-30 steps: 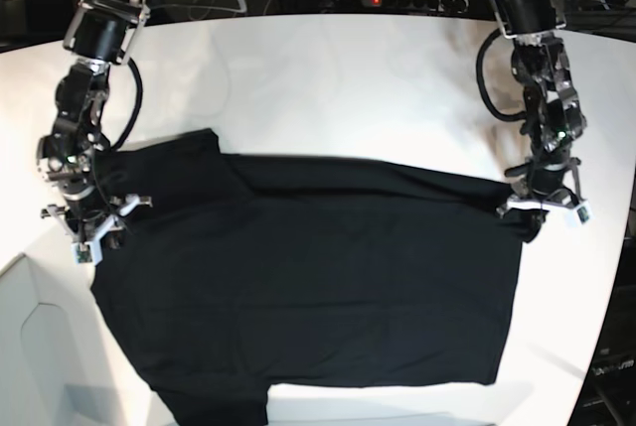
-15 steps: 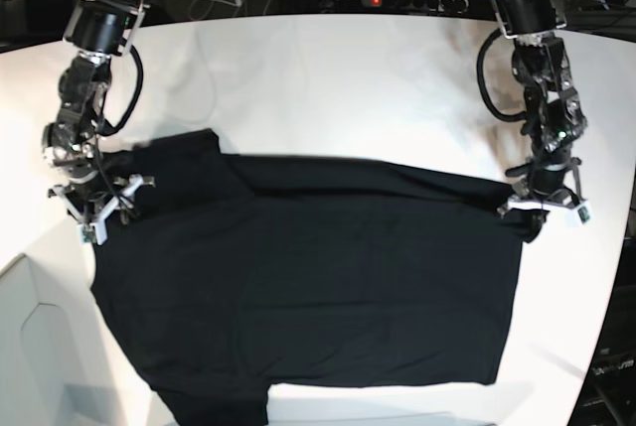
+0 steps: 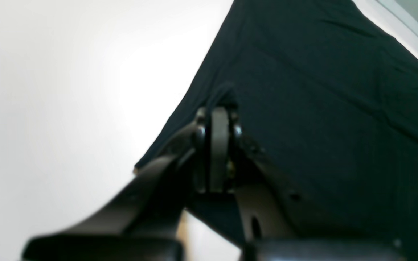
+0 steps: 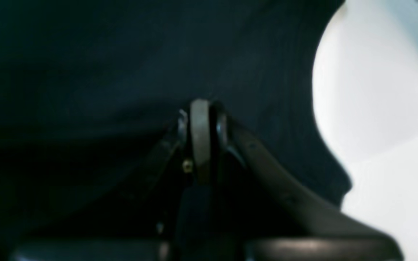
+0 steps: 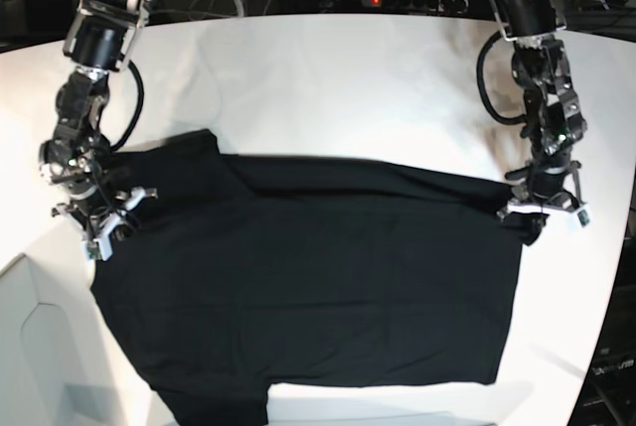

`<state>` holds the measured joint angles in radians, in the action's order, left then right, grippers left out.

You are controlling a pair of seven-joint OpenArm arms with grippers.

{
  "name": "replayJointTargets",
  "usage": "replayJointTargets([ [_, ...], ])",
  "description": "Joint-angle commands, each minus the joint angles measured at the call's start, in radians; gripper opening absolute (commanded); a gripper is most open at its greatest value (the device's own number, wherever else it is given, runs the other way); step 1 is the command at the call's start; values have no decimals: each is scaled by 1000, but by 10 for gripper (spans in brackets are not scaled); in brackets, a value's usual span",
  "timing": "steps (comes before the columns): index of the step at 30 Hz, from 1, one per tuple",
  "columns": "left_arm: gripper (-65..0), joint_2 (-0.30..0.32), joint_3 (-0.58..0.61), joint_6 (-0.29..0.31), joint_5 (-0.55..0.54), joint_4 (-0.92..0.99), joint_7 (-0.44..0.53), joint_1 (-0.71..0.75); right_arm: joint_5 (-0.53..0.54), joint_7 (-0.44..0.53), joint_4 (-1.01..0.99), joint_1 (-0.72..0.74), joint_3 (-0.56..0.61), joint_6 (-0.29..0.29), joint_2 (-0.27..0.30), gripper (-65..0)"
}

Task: Fold the T-shirt properly
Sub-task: 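Lift the shoulder corners and fold them toward the hem with both grippers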

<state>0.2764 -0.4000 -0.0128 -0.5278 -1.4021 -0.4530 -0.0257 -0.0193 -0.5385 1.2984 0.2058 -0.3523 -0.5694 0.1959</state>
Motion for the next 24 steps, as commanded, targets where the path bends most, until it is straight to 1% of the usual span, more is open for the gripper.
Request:
replayJointTargets([
  [1,-650,14,-3,1,-2,-16,27,-16,14,24,20,40,-4,-14,17,-650],
  [4,-650,14,-3,1,-2,-16,24,-33,14,24,20,74,-3,-14,21,-650],
  [6,-650,14,-3,1,-2,-16,24,-41,12,24,16,94,0,-14,35,-650],
  [17,-650,14,-4,1,-2,-16,27,-75,12,22,13,188,2,-14,38,-650],
  [21,-650,14,-4,1,-2,-15,26,-101,12,-13,11,240,2,-13,33,-650],
  [24,-650,14,-4,1,-2,-15,27,-104,12,-19,-24,277,3,-13,30,-650],
])
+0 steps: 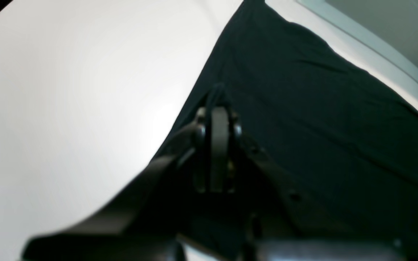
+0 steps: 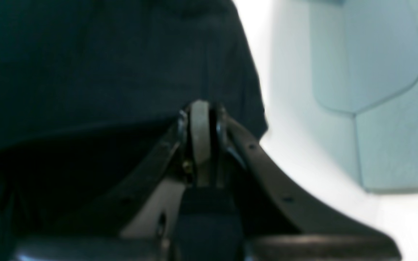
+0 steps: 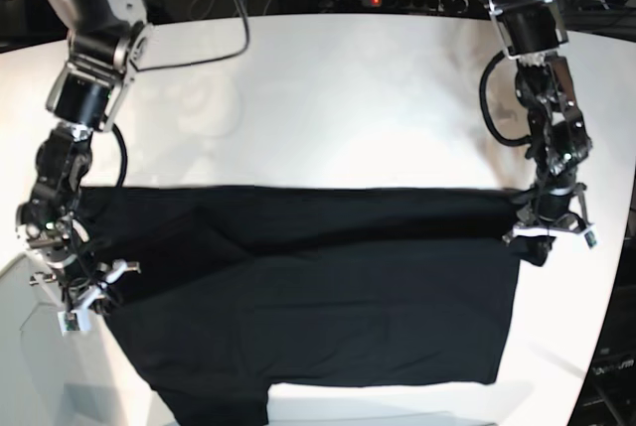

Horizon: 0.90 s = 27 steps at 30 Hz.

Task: Fold the T-shirt properly
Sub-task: 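Lift the shoulder corners and fold them toward the hem with both grippers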

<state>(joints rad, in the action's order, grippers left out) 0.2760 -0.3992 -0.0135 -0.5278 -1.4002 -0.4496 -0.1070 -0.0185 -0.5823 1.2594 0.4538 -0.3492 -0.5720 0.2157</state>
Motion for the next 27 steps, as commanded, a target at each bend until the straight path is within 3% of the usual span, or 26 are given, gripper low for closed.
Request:
replayJointTargets([
  [1,-650,15,-5,2,-2,-17,24,-23,12,25,-2,40,0,-10,11,-650],
  [19,-646,15,-4,2,-2,74,19,-78,12,72,-66,49,-1,-10,11,-650],
  [21,-609,15,-4,2,-2,74,19,-86,12,69,-66,47,-1,-10,11,-650],
  [22,-561,15,-4,2,-2,74,18,-92,12,64,-68,46,-1,-10,11,-635],
  [27,-310,15,-7,1,-5,65,18,-93,13,69,-63,35,-3,-10,9,-414],
])
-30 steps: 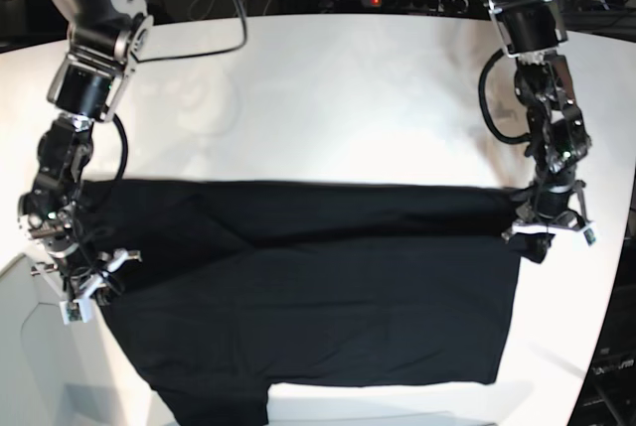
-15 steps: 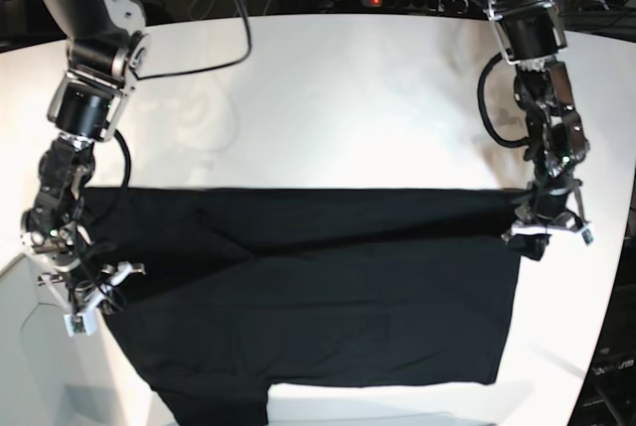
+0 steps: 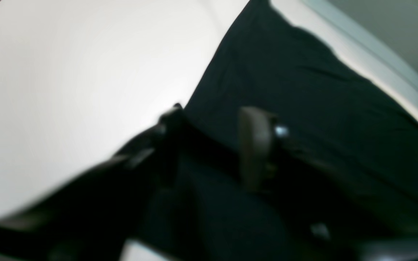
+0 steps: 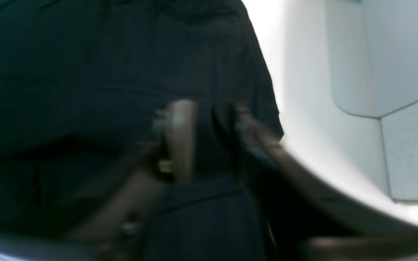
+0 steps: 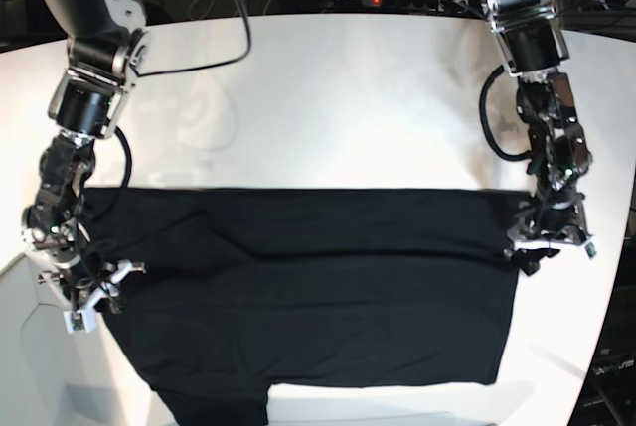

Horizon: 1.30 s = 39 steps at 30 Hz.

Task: Fold the T-shirt properly
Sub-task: 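Lift the shoulder corners and fold them toward the hem with both grippers, then drag the folded shirt back toward the robot with both grippers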

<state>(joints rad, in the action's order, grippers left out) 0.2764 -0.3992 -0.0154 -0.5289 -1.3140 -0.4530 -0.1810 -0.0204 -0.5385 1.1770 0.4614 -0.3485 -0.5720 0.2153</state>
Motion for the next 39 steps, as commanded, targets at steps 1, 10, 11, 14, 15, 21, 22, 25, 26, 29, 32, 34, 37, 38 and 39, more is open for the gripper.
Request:
replayJointTargets([
  [1,-269,14,-8,2,-9,-25,21,-15,15,25,21,27,-7,-10,9,-377],
  [10,-216,16,-13,9,-9,-45,30,113,18,27,131,-92,-10,-13,14,-294],
  [11,-216,14,-13,9,-9,-37,30,123,18,27,151,-112,-10,-13,11,-293],
  [14,-216,14,-13,7,-12,4,32,133,18,27,197,-172,-11,-13,3,-293],
  [15,-216,14,-13,9,-12,20,32,133,18,27,209,-192,-11,-13,-1,-293],
  [21,-216,14,-10,12,-6,96,32,100,18,28,235,-264,-87,-13,-1,-293],
  [22,-216,14,-8,12,-4,106,32,91,18,28,234,-270,-116,-13,-1,-293],
  [25,-216,14,-5,12,-10,152,32,74,18,28,218,-287,-191,-13,2,-293],
  [26,-217,14,-5,12,-12,167,32,65,18,28,209,-295,-208,-15,5,-293],
  [29,-296,14,-4,13,-12,227,32,42,18,28,165,-306,-238,-15,31,-293],
  [32,-497,14,-4,13,-12,271,32,21,18,28,131,-319,-249,-15,39,-292],
  [34,-645,14,-5,13,-12,288,32,18,18,28,128,-335,-248,-15,39,-292],
  [37,-623,14,-7,13,-10,296,32,16,18,28,128,-335,-245,-15,36,-292],
  [38,-627,14,-8,13,-10,296,32,18,18,28,128,-333,-243,-15,34,-292],
  [39,-641,14,-8,13,-12,296,32,19,20,28,128,-332,-243,-15,34,-292],
])
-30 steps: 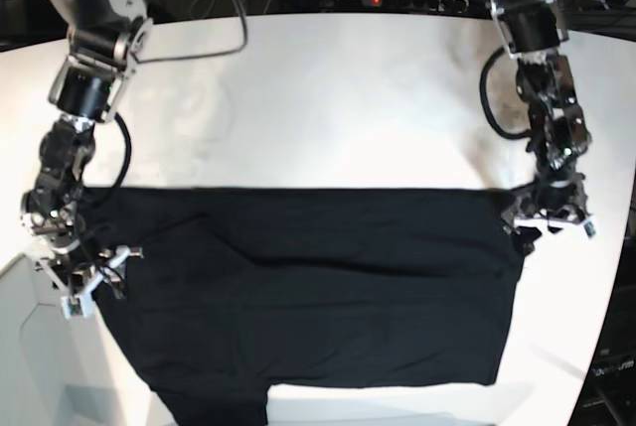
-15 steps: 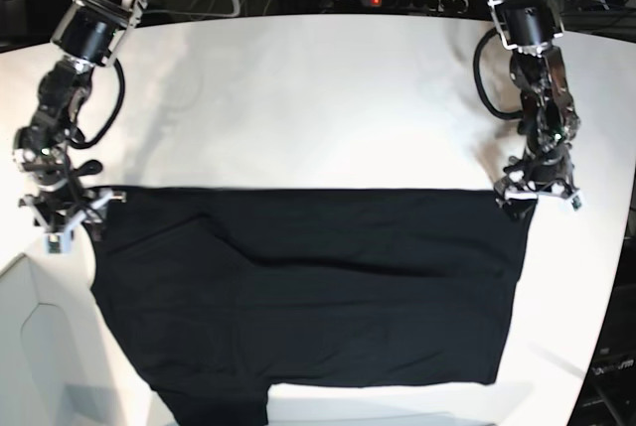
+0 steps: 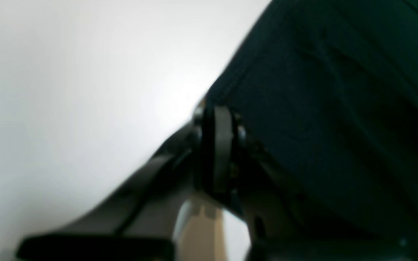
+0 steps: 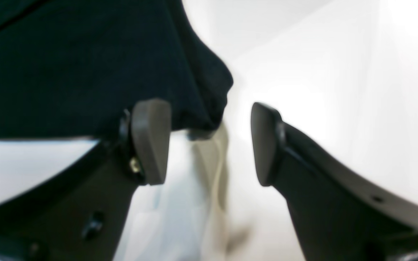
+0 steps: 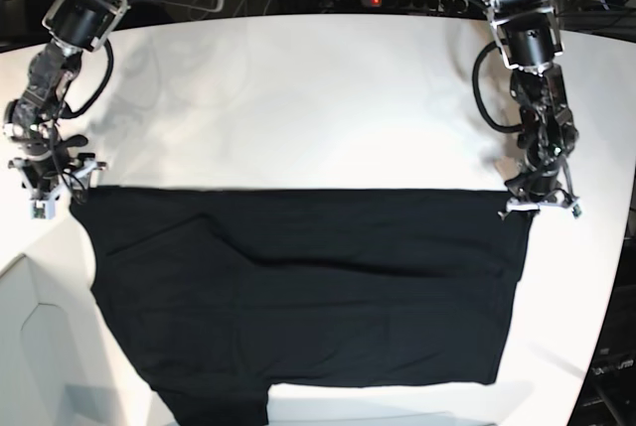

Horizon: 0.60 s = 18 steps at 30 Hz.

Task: Fold the T-shirt properly
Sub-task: 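Drag the folded shirt back toward the robot with both grippers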

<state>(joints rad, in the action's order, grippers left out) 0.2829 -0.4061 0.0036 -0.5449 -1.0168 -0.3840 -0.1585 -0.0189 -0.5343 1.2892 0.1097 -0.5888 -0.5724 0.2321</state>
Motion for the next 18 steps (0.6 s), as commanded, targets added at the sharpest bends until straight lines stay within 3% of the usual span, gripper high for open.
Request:
replayJointTargets([
  [1,-650,8,-1,-6,4,-1,-37,-3,18,24,16,22,-3,-14,16,-292],
  [13,-650,16,-4,-6,13,2,-37,1,18,112,-201,68,7,-14,31,-301],
  [16,-650,19,-6,-6,7,-10,-37,30,18,113,-198,35,8,-27,34,-390],
  [18,-650,20,-6,-6,6,-32,-37,49,18,110,-191,26,2,-90,34,-540],
])
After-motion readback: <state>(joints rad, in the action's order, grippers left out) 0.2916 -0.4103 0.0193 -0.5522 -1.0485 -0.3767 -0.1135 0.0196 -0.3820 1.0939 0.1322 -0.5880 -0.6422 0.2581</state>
